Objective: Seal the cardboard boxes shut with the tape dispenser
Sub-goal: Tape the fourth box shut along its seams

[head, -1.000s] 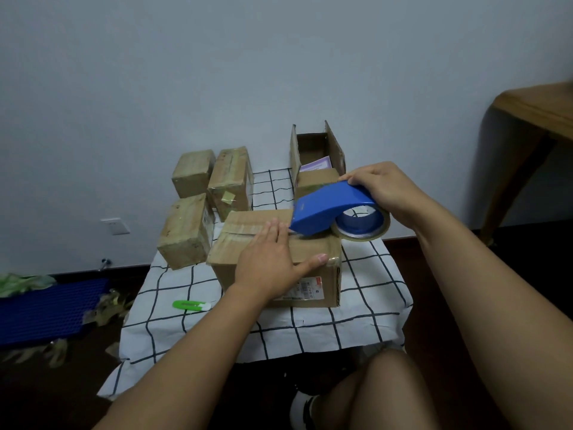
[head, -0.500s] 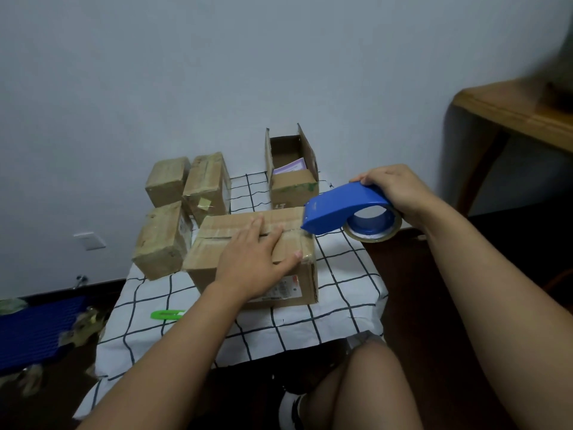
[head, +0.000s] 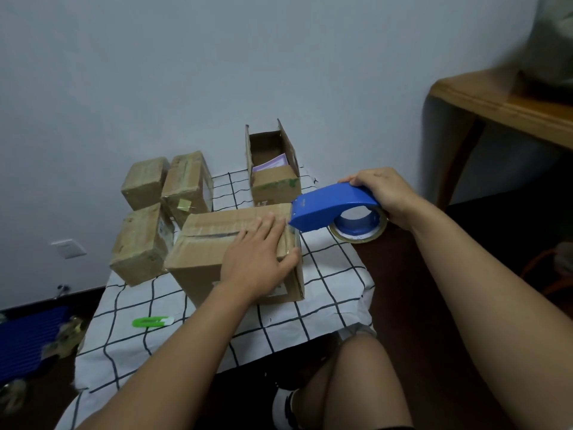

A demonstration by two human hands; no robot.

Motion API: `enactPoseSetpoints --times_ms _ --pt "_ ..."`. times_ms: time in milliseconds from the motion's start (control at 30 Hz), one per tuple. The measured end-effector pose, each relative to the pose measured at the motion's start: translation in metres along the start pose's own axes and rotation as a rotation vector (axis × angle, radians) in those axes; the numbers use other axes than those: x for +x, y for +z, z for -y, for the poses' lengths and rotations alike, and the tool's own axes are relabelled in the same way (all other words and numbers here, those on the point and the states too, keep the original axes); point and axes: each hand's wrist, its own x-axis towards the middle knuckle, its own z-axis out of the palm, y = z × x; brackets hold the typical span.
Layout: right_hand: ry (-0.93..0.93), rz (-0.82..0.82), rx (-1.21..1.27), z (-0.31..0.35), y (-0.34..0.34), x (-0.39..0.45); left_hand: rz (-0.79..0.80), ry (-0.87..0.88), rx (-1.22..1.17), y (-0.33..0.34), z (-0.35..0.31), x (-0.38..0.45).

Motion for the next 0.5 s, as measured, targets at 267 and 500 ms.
enactPoseSetpoints --times_ms 267,500 --pt "0.032 -0.048 0.051 -0.027 -0.011 -0.011 0.026 -0.032 -0.015 0.0 -0.004 0.005" --pt "-0.012 -0.017 -0.034 -0.022 -0.014 -0.01 0.023 -0.047 -0.014 -0.001 -0.01 0.005"
